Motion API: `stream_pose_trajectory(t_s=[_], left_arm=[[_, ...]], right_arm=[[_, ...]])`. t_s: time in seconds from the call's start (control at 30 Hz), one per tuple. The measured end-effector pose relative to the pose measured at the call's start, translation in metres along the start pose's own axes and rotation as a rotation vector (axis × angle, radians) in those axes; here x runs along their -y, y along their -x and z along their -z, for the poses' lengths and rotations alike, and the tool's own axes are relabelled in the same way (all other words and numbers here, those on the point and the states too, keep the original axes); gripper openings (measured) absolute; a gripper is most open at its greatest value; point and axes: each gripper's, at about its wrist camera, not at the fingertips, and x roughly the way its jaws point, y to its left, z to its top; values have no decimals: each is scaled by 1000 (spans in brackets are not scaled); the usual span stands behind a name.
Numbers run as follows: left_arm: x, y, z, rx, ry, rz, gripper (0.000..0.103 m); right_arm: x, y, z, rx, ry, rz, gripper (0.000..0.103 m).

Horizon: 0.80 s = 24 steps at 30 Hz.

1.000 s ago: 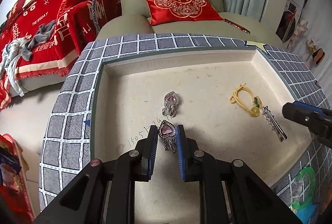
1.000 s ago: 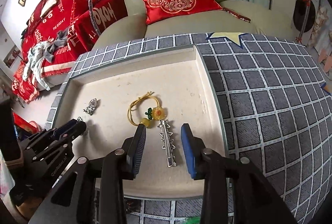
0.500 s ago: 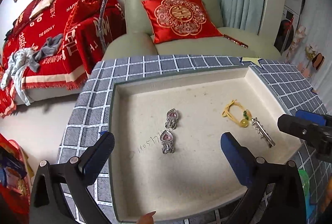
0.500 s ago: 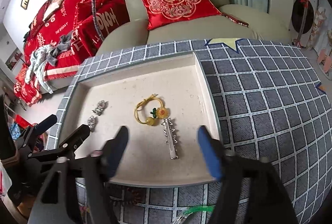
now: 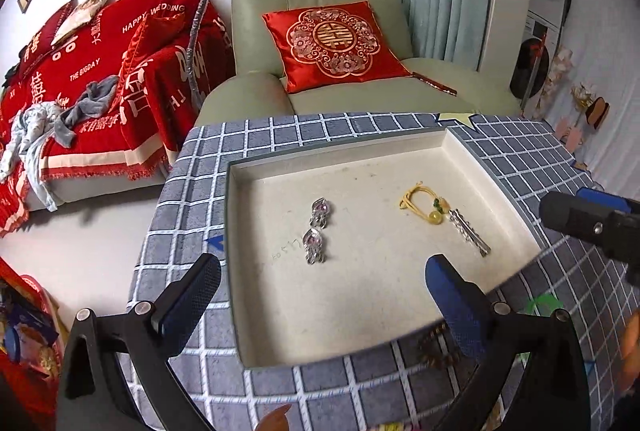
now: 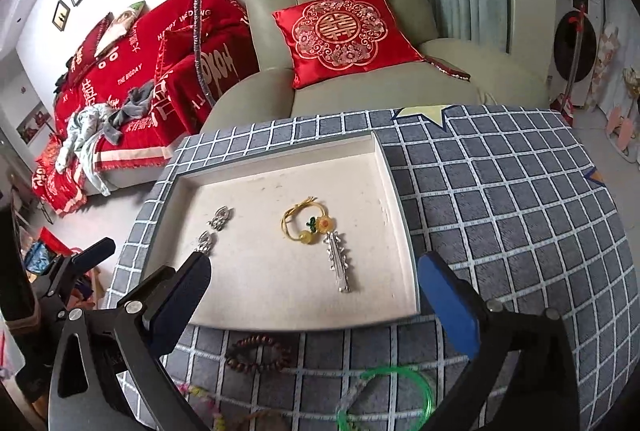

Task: Organize jewelry
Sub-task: 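Move both tools back toward the green bangle and pastel beaded bracelet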

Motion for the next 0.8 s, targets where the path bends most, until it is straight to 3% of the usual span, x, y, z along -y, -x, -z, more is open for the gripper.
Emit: stream_pose_trajectory(t_s=[0.23,0.8], left_arm=[[-11,27,21,4,-4,-13,103],[-9,27,99,-158,-1,63,103]], right_arm=[[1,29,11,-18,7,2,103],[33,38,68,-109,-35,46,103]])
